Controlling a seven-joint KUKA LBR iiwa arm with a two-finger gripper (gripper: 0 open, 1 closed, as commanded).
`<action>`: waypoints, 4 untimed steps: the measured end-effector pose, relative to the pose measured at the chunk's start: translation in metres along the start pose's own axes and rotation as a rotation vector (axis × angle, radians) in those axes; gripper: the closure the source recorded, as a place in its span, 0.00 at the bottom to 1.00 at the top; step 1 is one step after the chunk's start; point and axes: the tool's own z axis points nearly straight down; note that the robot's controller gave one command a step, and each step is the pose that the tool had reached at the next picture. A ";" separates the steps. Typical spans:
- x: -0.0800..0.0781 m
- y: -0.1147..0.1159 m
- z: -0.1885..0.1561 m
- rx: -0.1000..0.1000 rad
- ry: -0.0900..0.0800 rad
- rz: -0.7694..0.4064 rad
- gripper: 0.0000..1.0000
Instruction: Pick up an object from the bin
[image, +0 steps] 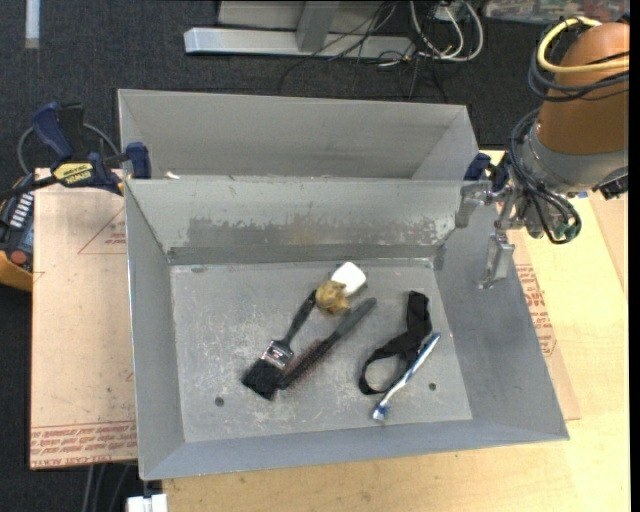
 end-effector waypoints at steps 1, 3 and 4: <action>-0.001 0.001 -0.006 0.002 -0.008 -0.003 0.00; 0.029 0.044 0.120 -0.001 -0.008 0.022 0.00; 0.032 0.071 0.160 0.001 -0.011 -0.098 0.00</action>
Offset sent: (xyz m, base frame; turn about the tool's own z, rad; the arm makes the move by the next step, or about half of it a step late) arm -0.0399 0.0355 -0.1350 -0.0677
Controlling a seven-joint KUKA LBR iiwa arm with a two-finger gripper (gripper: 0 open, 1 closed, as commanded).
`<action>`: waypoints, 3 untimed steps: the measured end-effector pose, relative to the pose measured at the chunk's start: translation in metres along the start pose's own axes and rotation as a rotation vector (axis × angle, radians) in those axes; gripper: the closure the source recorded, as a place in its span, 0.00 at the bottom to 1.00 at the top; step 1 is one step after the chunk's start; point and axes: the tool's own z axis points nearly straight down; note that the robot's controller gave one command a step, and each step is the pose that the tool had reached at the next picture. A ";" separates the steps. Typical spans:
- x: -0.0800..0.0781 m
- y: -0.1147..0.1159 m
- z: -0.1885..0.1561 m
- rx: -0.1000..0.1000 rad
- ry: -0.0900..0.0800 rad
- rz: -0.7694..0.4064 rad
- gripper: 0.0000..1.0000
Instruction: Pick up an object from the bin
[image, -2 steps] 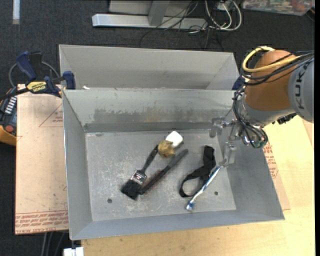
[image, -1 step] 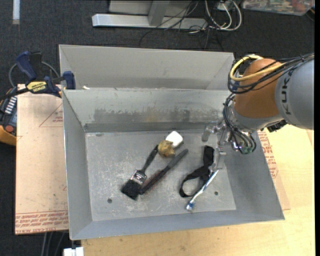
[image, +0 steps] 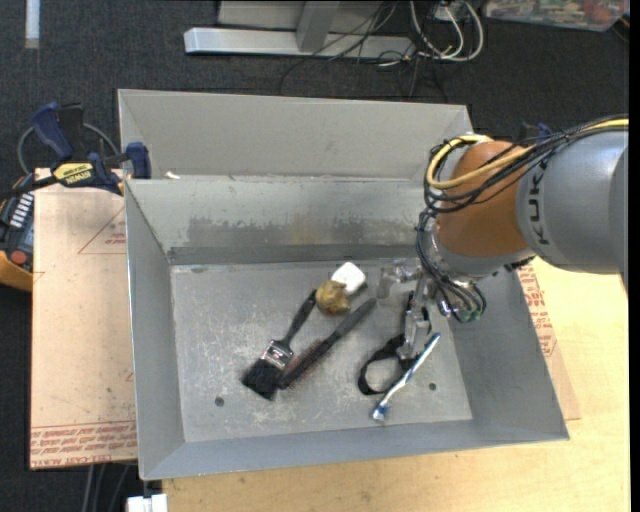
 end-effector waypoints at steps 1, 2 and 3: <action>0.023 0.020 0.012 -0.001 -0.002 -0.257 0.00; 0.067 0.049 0.013 -0.001 -0.003 -0.323 1.00; 0.067 0.049 0.013 -0.001 -0.003 -0.323 1.00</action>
Offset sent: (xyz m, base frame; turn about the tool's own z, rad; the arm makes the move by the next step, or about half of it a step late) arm -0.0717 0.0412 -0.0135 -0.3229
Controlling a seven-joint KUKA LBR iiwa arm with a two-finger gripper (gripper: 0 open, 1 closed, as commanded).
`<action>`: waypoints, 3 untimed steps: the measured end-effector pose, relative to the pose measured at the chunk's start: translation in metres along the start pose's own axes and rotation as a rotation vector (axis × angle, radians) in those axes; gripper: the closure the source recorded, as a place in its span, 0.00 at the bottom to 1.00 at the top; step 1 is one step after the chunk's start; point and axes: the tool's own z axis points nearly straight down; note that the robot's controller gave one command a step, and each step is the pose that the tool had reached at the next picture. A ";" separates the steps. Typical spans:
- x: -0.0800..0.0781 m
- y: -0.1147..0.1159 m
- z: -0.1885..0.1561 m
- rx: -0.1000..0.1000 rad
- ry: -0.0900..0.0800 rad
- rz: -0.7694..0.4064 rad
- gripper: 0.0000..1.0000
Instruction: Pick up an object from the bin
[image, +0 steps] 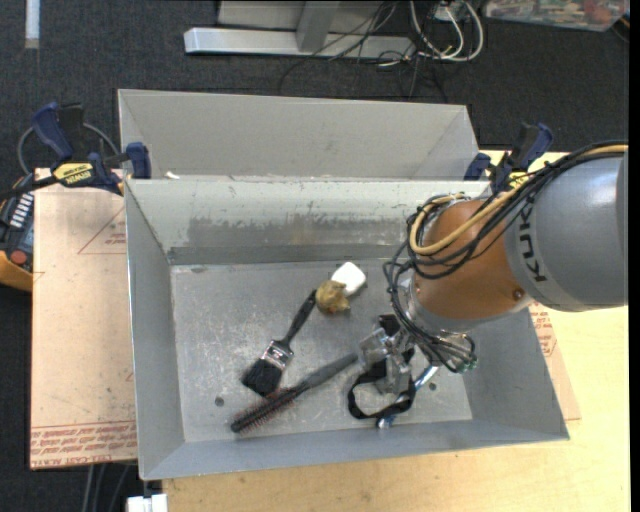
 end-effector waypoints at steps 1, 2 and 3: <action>0.004 0.010 -0.082 -0.003 0.004 -0.006 1.00; -0.007 0.005 -0.019 0.001 -0.006 -0.020 1.00; -0.006 0.014 -0.062 -0.004 0.004 -0.026 1.00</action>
Offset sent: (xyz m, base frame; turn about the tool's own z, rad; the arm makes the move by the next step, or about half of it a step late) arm 0.0055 0.0065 -0.0005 -0.0268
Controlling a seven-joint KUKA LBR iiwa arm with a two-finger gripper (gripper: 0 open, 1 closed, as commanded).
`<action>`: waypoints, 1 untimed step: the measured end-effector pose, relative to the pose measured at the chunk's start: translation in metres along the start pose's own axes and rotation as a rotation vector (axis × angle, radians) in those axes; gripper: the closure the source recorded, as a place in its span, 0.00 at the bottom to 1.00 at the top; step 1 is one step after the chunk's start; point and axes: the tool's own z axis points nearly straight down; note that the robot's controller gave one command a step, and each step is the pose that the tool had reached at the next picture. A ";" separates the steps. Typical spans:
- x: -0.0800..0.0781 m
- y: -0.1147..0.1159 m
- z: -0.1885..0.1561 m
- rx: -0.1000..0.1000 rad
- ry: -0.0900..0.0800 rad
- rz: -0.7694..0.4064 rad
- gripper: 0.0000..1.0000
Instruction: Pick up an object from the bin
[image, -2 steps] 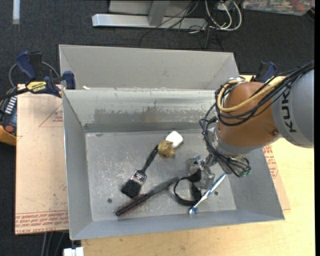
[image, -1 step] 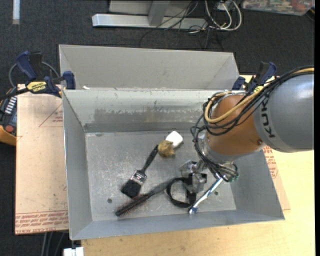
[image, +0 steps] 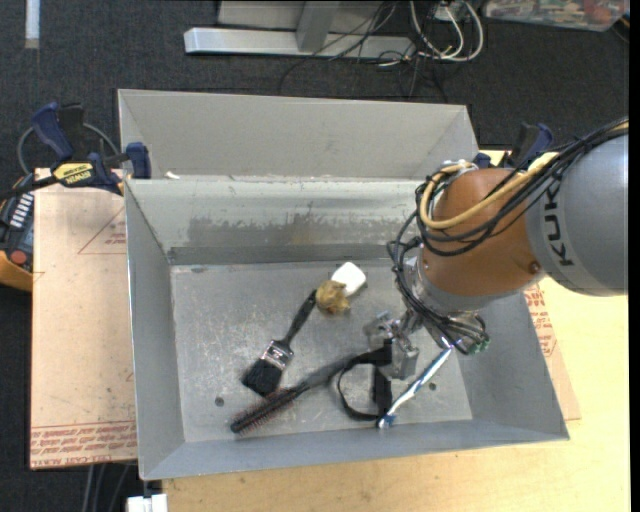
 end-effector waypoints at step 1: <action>-0.014 -0.012 0.014 0.008 -0.017 0.008 1.00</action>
Offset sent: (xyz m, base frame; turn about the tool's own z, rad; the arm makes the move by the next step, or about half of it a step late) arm -0.0018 -0.0026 0.1263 -0.0237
